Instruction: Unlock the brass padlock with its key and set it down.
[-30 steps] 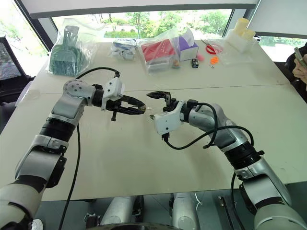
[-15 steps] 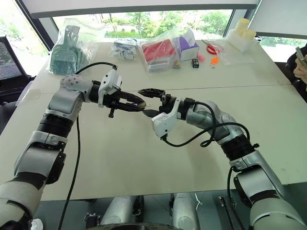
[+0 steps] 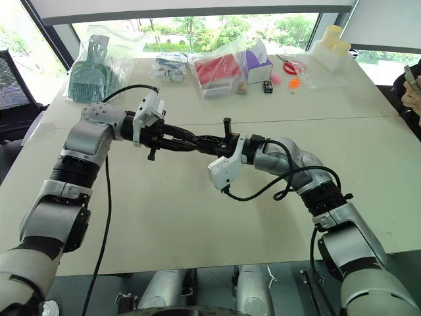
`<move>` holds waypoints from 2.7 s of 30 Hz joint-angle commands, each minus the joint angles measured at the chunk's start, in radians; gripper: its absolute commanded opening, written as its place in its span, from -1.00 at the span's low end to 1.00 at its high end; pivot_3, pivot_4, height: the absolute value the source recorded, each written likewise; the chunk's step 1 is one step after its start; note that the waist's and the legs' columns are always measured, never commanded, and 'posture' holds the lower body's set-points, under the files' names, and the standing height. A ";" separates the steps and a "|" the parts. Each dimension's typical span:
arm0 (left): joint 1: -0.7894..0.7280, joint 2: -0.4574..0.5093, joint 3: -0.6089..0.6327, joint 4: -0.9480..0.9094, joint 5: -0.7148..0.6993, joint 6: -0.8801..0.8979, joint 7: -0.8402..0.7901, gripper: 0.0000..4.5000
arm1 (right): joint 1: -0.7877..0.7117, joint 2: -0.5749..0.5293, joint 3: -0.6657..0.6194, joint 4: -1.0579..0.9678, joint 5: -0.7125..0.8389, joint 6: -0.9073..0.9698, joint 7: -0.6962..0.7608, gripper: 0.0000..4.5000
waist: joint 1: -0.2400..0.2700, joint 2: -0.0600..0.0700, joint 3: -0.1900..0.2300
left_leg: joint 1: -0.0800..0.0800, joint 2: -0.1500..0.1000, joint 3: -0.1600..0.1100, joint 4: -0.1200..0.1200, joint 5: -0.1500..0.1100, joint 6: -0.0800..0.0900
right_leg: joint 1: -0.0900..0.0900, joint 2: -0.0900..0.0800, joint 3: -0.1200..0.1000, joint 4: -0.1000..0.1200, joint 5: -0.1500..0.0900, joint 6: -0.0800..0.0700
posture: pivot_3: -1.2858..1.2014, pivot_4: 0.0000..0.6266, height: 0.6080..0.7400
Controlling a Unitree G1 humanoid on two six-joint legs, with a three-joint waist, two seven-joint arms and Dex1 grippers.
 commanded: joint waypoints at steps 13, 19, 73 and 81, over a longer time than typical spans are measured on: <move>0.010 0.071 0.102 -0.136 -0.075 0.072 0.073 0.99 | 0.001 -0.001 -0.031 -0.029 0.042 0.037 0.004 -1.00 | -0.003 0.000 0.000 | 0.000 0.000 -0.002 0.000 0.000 0.000 | 0.000 0.000 0.000 0.000 0.000 0.000 | 0.03 -0.52 1.00; 0.043 0.095 0.093 -0.145 -0.059 0.037 0.094 0.12 | -0.002 0.002 -0.030 -0.026 0.041 0.043 -0.001 -1.00 | -0.002 0.000 0.000 | 0.000 0.000 -0.002 0.000 0.000 0.000 | 0.000 0.000 0.001 0.000 0.000 0.000 | 0.03 -0.52 1.00; 0.129 0.094 0.079 -0.067 0.063 -0.151 0.257 -0.99 | -0.003 0.010 -0.005 0.045 0.019 0.034 0.005 -1.00 | -0.001 0.000 0.000 | 0.001 0.000 -0.001 0.000 0.000 -0.001 | 0.000 0.000 0.001 0.001 0.000 0.000 | 0.03 -0.52 1.00; 0.161 0.126 0.079 -0.065 0.082 -0.188 0.284 -0.99 | -0.043 0.019 0.050 0.276 -0.103 -0.030 -0.086 -1.00 | -0.002 0.000 0.000 | 0.001 0.000 0.002 0.000 0.000 -0.001 | 0.000 0.000 0.001 0.001 0.000 0.000 | 0.03 -0.52 1.00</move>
